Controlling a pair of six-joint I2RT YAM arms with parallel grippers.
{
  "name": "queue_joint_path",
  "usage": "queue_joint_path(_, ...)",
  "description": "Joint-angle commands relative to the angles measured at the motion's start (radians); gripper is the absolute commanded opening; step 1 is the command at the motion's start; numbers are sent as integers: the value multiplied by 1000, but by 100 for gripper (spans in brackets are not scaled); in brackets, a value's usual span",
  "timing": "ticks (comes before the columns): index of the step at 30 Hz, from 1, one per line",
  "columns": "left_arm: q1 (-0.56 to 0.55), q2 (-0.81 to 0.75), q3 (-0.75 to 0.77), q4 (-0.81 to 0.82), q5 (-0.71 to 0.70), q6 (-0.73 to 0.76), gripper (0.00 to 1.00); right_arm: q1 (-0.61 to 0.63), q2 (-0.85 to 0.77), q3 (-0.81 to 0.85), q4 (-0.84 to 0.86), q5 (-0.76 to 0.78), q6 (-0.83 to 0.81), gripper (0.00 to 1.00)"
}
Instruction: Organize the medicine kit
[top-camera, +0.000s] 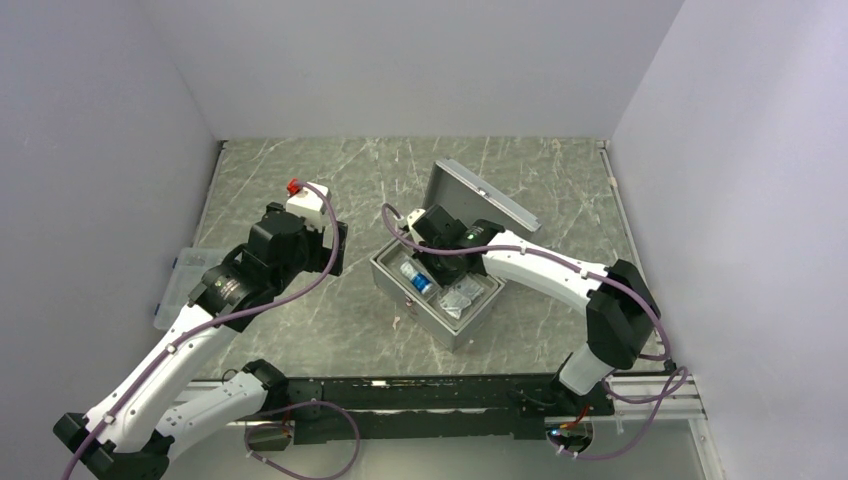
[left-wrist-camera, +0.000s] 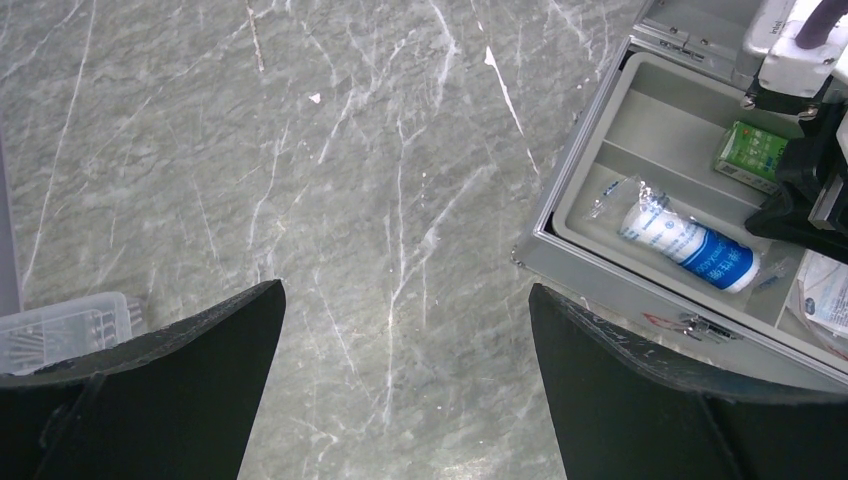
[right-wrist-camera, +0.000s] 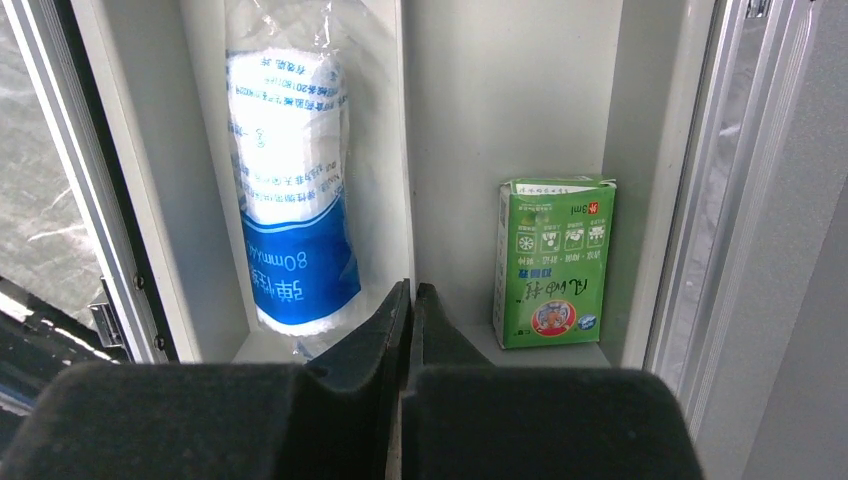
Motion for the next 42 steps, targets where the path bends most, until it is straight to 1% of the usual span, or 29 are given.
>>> queue_joint_path(1, 1, -22, -5, 28, 2, -1, 99, -9, -5, 36, -21, 92, -6, 0)
queue_joint_path(5, 2, -18, -4, 26, 4, -1, 99, -8, 16, 32, -17, 68, -11, 0)
queue_joint_path(13, 0, -21, -5, 28, 3, 0, 99, -9, 62, -49, 71, -57, 49, 0)
queue_joint_path(18, 1, -21, -5, 26, 4, -1, 99, -9, 61, -54, 77, -61, 65, 0)
queue_joint_path(21, 0, -23, -5, 28, 5, -1, 100, -8, 56, -39, 61, -42, 66, 21)
queue_joint_path(27, 0, -27, -7, 28, 2, -1, 99, -9, 1, 12, 27, 23, 75, 38)
queue_joint_path(31, 1, -31, -8, 29, 2, 0, 99, -8, -35, 51, -8, 69, 79, 44)
queue_joint_path(39, 1, -26, -7, 28, 4, 0, 99, -9, -115, 140, -41, 105, 88, 46)
queue_joint_path(42, 0, -25, -8, 28, 4, -2, 99, -10, -161, 181, -53, 129, 95, 48)
